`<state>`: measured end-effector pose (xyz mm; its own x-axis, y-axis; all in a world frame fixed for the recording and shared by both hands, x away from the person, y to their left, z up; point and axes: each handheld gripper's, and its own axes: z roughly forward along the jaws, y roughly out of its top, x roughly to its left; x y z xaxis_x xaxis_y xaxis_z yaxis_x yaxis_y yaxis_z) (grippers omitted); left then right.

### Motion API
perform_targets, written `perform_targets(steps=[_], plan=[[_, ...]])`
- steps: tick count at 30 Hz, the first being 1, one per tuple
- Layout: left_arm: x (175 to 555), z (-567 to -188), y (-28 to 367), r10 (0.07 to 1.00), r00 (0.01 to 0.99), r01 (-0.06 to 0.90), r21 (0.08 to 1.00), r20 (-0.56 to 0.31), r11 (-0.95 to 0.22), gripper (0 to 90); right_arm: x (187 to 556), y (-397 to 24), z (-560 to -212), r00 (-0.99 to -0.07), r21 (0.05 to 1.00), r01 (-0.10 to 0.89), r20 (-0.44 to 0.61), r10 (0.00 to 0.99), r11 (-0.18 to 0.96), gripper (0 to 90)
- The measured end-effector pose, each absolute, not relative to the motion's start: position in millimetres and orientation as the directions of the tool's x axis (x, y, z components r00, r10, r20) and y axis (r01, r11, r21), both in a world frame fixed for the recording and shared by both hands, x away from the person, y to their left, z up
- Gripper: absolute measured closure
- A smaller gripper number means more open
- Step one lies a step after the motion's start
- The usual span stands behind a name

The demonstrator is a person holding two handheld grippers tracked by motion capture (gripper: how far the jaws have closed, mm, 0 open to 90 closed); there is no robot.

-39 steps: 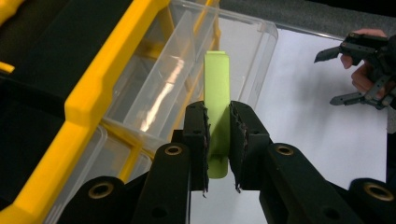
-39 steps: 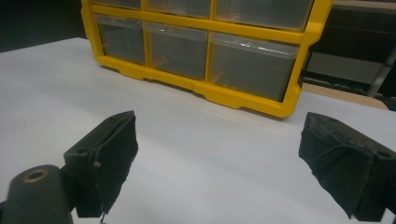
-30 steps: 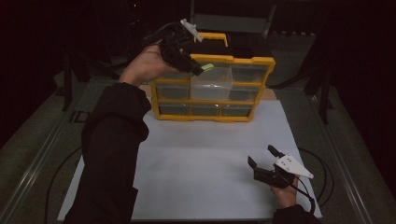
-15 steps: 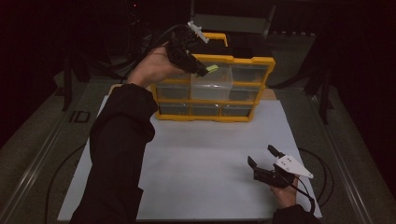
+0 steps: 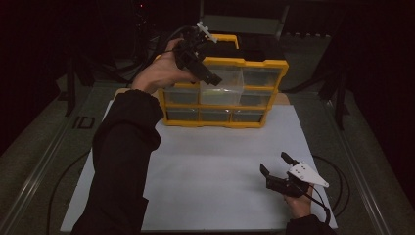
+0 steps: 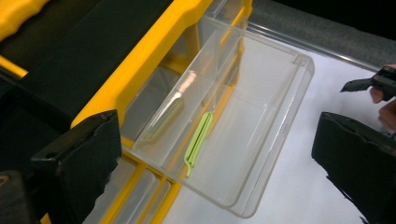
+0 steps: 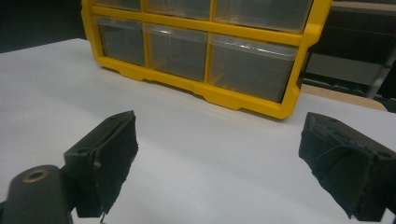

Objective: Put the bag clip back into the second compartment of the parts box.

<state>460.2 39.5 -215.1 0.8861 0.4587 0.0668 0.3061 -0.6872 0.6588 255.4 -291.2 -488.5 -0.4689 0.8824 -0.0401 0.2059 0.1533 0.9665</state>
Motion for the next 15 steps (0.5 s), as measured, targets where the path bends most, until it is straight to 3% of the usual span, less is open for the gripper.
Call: perform_targets(steps=[15], plan=[[455.0, -215.5, 49.3, 0.465, 0.881, 0.303, 0.648, 0.09, -0.699, 1.7, 255.3, -291.2, -488.9, -0.47, 0.966, 0.204, -0.047, 0.881, 0.161, 11.3]])
